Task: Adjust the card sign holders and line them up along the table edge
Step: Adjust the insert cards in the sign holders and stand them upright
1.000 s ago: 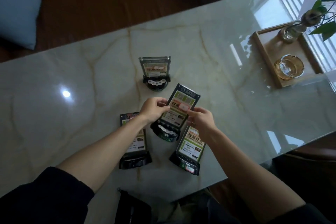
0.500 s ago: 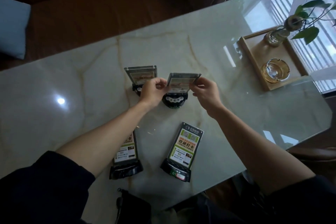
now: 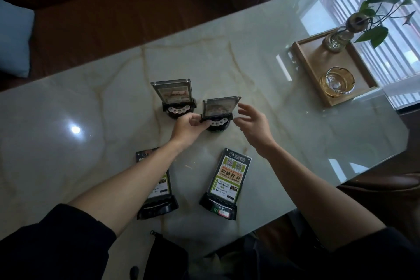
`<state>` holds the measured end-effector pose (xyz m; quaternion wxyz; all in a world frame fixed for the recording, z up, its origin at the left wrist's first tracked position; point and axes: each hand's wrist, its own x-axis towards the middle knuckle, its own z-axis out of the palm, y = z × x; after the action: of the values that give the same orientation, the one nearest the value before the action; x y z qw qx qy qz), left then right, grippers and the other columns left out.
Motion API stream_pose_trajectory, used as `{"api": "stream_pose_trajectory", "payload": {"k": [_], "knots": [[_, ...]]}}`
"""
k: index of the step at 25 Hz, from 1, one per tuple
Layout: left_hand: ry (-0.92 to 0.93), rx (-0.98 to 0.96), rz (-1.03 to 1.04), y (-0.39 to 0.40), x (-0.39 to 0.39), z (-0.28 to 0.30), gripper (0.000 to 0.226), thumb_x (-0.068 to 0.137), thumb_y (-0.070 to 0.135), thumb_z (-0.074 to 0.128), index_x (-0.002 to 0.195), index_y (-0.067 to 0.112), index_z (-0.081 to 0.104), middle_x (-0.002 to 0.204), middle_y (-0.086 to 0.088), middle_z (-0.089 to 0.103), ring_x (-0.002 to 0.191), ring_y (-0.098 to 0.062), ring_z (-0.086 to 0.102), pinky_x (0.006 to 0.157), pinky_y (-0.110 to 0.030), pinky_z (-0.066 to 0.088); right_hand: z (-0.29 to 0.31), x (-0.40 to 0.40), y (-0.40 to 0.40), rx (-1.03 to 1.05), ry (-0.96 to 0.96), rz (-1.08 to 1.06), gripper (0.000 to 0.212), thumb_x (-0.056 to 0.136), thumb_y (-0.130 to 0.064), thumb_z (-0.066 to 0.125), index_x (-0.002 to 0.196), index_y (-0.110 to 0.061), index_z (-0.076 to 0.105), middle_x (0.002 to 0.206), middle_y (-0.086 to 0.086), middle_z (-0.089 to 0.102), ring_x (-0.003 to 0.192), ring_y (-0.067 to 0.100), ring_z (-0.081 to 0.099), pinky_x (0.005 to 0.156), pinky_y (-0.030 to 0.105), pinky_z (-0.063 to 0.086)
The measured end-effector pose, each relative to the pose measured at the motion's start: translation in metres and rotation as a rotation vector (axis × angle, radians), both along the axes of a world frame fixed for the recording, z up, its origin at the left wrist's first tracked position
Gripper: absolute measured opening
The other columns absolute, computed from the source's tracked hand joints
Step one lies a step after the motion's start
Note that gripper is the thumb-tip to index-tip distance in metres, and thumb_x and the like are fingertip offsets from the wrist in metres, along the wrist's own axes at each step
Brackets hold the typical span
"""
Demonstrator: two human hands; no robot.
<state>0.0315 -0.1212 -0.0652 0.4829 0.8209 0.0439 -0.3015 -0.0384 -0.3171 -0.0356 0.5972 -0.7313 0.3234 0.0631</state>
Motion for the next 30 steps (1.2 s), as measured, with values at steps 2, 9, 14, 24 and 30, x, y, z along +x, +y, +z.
{"api": "stream_pose_trajectory", "payload": {"k": [2,9,14,24,30], "knots": [[0.062,0.06,-0.112,0.003,-0.023,-0.002,0.043,0.081,0.044,0.076,0.112,0.016,0.067,0.105,0.0,0.07,0.097,-0.016,0.064,0.084,-0.031,0.054,-0.01,-0.028,0.003,-0.031,0.085,-0.025,0.054,0.088,-0.014,0.071,0.139,-0.016,0.055,0.127,0.008,0.06,0.108,0.025,0.066,0.089,0.04,0.057],[0.193,0.192,-0.258,0.008,-0.105,-0.025,0.068,0.079,0.052,0.075,0.132,0.015,0.056,0.124,-0.007,0.061,0.105,-0.018,0.058,0.087,-0.029,0.045,-0.051,-0.134,0.031,0.032,0.393,-0.215,0.065,0.084,-0.022,0.078,0.14,-0.008,0.047,0.123,0.011,0.061,0.089,0.015,0.065,0.063,0.022,0.051],[0.225,0.197,-0.272,0.004,-0.132,-0.035,0.059,0.081,0.029,0.079,0.131,0.007,0.056,0.123,-0.012,0.066,0.111,-0.023,0.063,0.095,-0.033,0.05,-0.066,-0.161,0.054,0.328,0.46,-0.393,0.055,0.085,-0.012,0.076,0.132,-0.002,0.048,0.11,0.014,0.068,0.085,0.02,0.07,0.056,0.031,0.057],[0.089,-0.02,-0.126,0.016,-0.115,0.005,0.015,0.08,0.017,0.08,0.09,0.015,0.069,0.09,-0.004,0.072,0.091,-0.025,0.07,0.084,-0.047,0.059,-0.041,-0.137,0.041,0.253,0.172,-0.234,0.01,0.088,-0.002,0.066,0.096,-0.008,0.07,0.094,0.008,0.078,0.089,0.025,0.076,0.068,0.031,0.06],[-0.09,-0.096,-0.061,0.014,-0.085,0.033,0.013,0.078,0.017,0.081,0.085,0.016,0.07,0.088,0.001,0.073,0.086,-0.02,0.07,0.078,-0.036,0.06,-0.01,-0.087,0.028,-0.034,-0.03,-0.043,0.017,0.088,-0.004,0.066,0.102,-0.01,0.073,0.093,0.004,0.077,0.074,0.004,0.072,0.059,0.015,0.053]]}}
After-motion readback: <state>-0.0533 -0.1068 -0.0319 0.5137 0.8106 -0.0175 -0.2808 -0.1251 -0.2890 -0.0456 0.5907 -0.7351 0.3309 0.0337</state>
